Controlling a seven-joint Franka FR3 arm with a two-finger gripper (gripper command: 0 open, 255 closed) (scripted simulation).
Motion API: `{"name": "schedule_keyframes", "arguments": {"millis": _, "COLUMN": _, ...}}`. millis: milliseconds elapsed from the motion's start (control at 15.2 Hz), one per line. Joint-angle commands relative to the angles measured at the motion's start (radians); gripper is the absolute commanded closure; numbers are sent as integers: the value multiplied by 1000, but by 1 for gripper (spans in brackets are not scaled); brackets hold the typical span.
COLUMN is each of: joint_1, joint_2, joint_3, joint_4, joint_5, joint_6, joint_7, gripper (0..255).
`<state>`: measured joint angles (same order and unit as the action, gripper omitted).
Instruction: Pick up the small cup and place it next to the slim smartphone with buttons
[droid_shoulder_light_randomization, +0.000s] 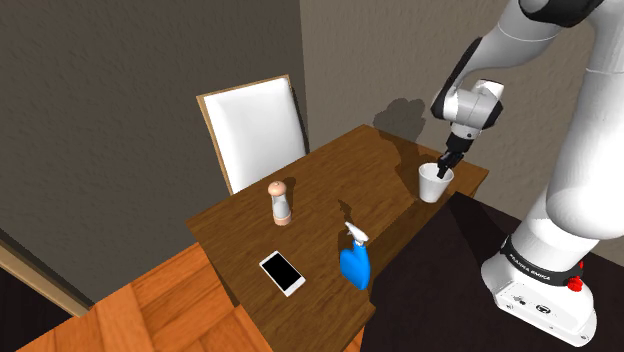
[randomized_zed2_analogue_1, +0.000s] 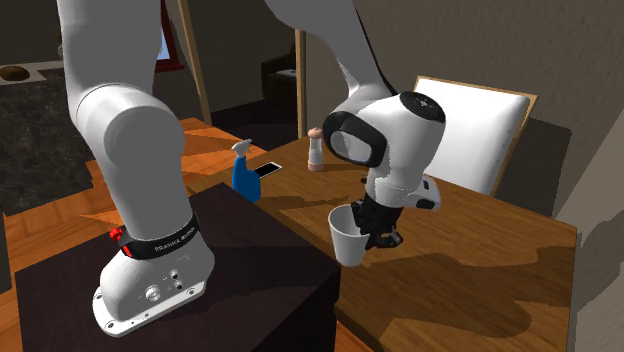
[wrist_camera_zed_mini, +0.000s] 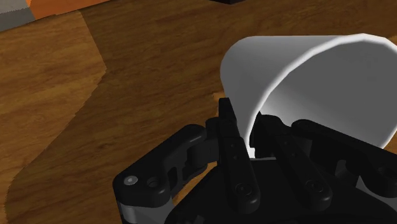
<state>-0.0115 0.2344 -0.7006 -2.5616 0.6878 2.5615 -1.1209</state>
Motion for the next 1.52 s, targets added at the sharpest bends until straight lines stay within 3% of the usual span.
{"name": "schedule_keyframes", "arguments": {"millis": 0, "joint_1": 21, "joint_2": -39, "joint_3": -29, "joint_4": -9, "joint_5": -59, "joint_6": -10, "joint_7": 47, "gripper": 255}}
{"name": "schedule_keyframes", "arguments": {"millis": 594, "joint_1": 65, "joint_2": -227, "joint_3": -118, "joint_4": -33, "joint_5": -345, "joint_6": -72, "joint_7": 268, "gripper": 255}}
{"name": "schedule_keyframes", "arguments": {"millis": 990, "joint_1": 40, "joint_2": -346, "joint_3": -113, "joint_4": -28, "joint_5": -508, "joint_6": -139, "joint_7": 398, "gripper": 255}}
{"name": "schedule_keyframes", "arguments": {"millis": 1452, "joint_1": -4, "joint_2": -457, "joint_3": -76, "joint_4": -6, "joint_5": -628, "joint_6": -237, "joint_7": 502, "gripper": 255}}
